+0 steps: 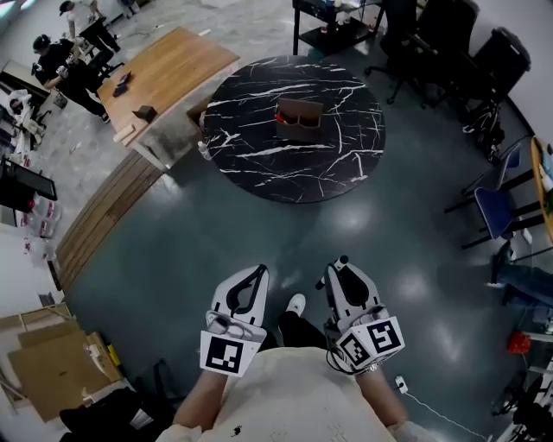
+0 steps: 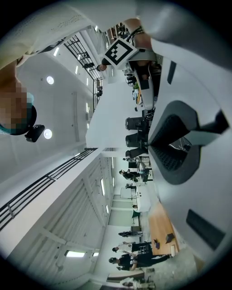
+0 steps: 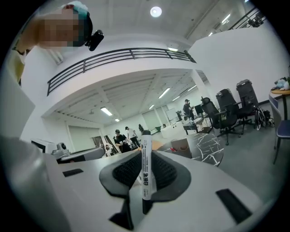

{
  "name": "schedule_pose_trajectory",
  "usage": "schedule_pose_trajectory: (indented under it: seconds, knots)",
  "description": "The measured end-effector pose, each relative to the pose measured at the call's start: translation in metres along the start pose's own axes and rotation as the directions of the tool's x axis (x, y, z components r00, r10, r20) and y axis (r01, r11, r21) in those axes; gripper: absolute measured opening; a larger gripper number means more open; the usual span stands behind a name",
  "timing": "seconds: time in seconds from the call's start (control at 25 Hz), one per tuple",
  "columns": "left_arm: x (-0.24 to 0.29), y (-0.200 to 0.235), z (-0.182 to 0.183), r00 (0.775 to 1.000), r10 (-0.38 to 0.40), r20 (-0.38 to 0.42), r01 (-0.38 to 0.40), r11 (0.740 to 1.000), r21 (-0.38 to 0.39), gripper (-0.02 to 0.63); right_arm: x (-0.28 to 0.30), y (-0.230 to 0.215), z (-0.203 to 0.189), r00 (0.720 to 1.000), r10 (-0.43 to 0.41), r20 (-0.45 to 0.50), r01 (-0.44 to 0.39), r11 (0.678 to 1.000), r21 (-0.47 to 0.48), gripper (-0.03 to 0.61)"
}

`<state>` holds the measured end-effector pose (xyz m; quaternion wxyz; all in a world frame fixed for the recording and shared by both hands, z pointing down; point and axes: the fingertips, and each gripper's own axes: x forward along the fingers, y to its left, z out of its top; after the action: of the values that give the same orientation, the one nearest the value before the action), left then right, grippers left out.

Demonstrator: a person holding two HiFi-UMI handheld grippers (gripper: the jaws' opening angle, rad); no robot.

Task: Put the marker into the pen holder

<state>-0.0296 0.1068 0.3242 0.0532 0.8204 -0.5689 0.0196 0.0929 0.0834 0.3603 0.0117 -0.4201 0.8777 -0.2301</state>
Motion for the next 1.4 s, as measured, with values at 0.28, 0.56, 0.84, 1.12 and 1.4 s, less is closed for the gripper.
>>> schedule_pose_trajectory:
  seconds: [0.28,0.56,0.84,1.12,1.4]
  knots:
    - [0.043,0.001,0.014,1.0,0.009,0.012,-0.009,1.0,0.007,0.01,0.027,-0.029,0.029,1.0,0.013,0.017,-0.013,1.0,0.002,0.078]
    - [0.104,0.019,0.005,0.998,-0.057,0.019,0.057,0.998,-0.004,0.009,0.06,-0.066,0.039,0.999,-0.047,0.023,0.048,0.999,-0.019,0.078]
    - [0.194,0.07,0.002,0.993,-0.121,0.005,0.121,0.993,-0.01,0.01,0.132,-0.109,0.053,0.99,-0.138,0.001,0.138,0.99,-0.011,0.078]
    - [0.279,0.143,-0.009,0.981,-0.189,-0.05,0.189,0.982,-0.02,0.01,0.244,-0.148,0.078,0.981,-0.19,-0.031,0.188,0.981,-0.058,0.078]
    - [0.348,0.197,-0.017,0.949,-0.288,-0.13,0.302,0.947,0.108,0.01,0.332,-0.176,0.109,0.973,-0.232,-0.011,0.229,0.968,-0.1,0.078]
